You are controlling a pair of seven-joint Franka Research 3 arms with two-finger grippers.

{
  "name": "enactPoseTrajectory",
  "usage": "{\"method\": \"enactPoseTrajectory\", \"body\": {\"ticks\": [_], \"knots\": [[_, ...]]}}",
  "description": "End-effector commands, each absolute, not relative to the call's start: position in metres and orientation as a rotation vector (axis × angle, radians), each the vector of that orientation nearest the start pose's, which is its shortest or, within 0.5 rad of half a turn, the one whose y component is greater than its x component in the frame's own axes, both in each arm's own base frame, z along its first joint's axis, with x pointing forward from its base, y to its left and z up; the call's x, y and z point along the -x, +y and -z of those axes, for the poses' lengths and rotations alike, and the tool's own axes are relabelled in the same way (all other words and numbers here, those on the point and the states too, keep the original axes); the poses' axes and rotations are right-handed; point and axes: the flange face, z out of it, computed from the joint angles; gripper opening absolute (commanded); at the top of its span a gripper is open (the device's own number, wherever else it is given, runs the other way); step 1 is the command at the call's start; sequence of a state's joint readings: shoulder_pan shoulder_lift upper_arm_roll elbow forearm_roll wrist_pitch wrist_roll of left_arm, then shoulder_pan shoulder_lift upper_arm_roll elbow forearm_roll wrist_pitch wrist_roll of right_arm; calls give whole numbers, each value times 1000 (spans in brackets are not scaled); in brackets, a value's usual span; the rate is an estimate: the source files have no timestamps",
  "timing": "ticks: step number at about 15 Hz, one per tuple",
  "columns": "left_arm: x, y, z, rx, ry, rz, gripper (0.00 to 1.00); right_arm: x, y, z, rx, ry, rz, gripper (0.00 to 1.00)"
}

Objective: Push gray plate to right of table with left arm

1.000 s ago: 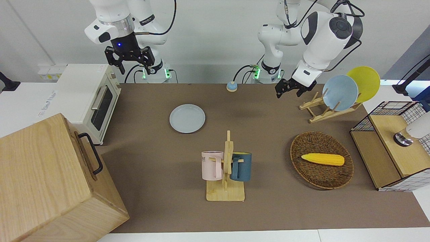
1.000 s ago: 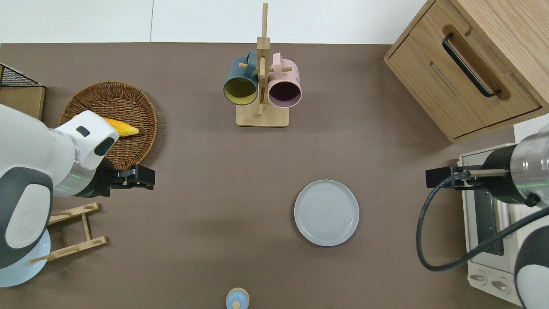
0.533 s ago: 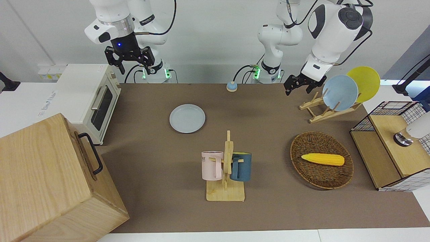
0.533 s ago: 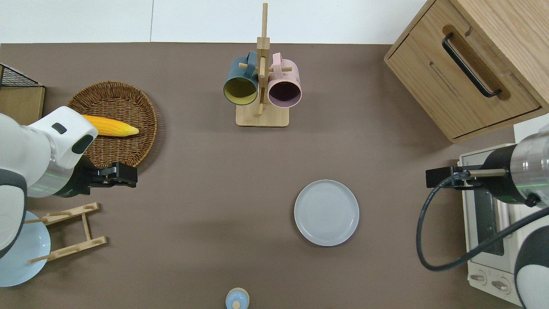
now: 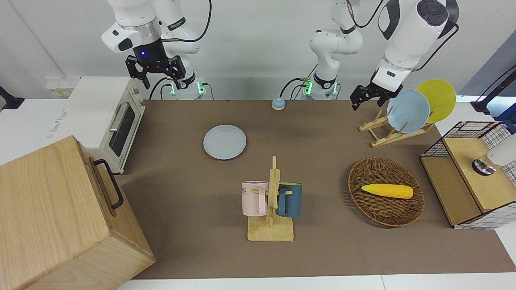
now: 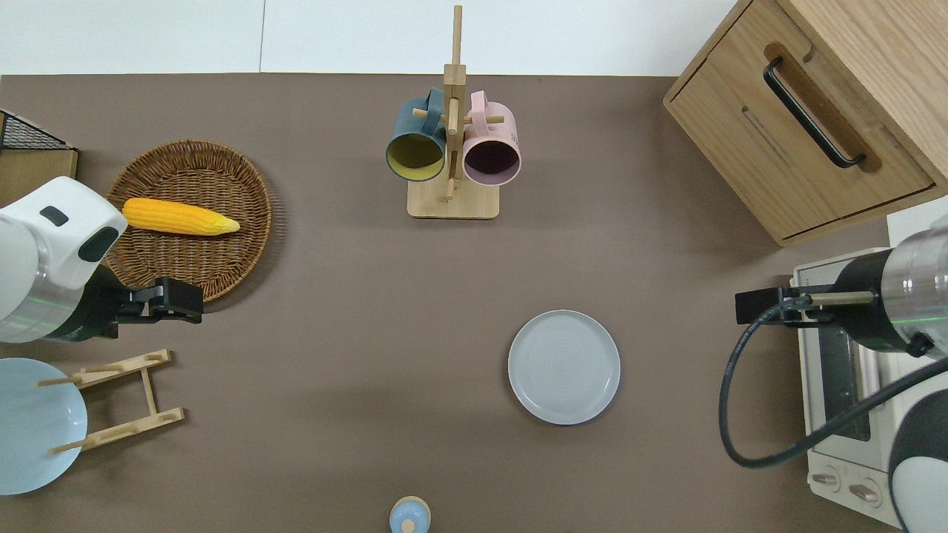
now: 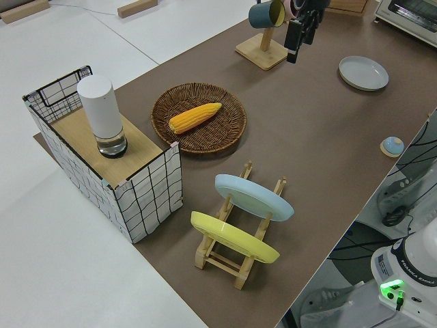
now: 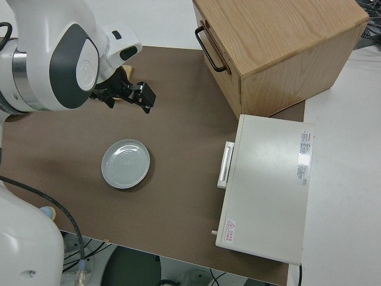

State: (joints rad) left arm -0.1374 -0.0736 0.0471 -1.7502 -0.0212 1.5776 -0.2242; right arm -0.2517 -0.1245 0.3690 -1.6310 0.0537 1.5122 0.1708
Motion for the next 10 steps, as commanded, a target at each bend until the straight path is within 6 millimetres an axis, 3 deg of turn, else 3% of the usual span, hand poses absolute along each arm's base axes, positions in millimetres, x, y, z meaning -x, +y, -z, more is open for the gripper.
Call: {"method": "enactPoseTrajectory", "body": {"ticks": [1,5,10], "knots": [[-525,-40,-597,3122,-220,-134,991,-498,78,-652,3122,115,-12,996],[-527,-37,-608,3125,-245,-96,991,-498,78,-652,3122,115,-12,996],[-527,-39,-608,3124,-235,-95,991,-498,78,-652,3122,115,-12,996]]}}
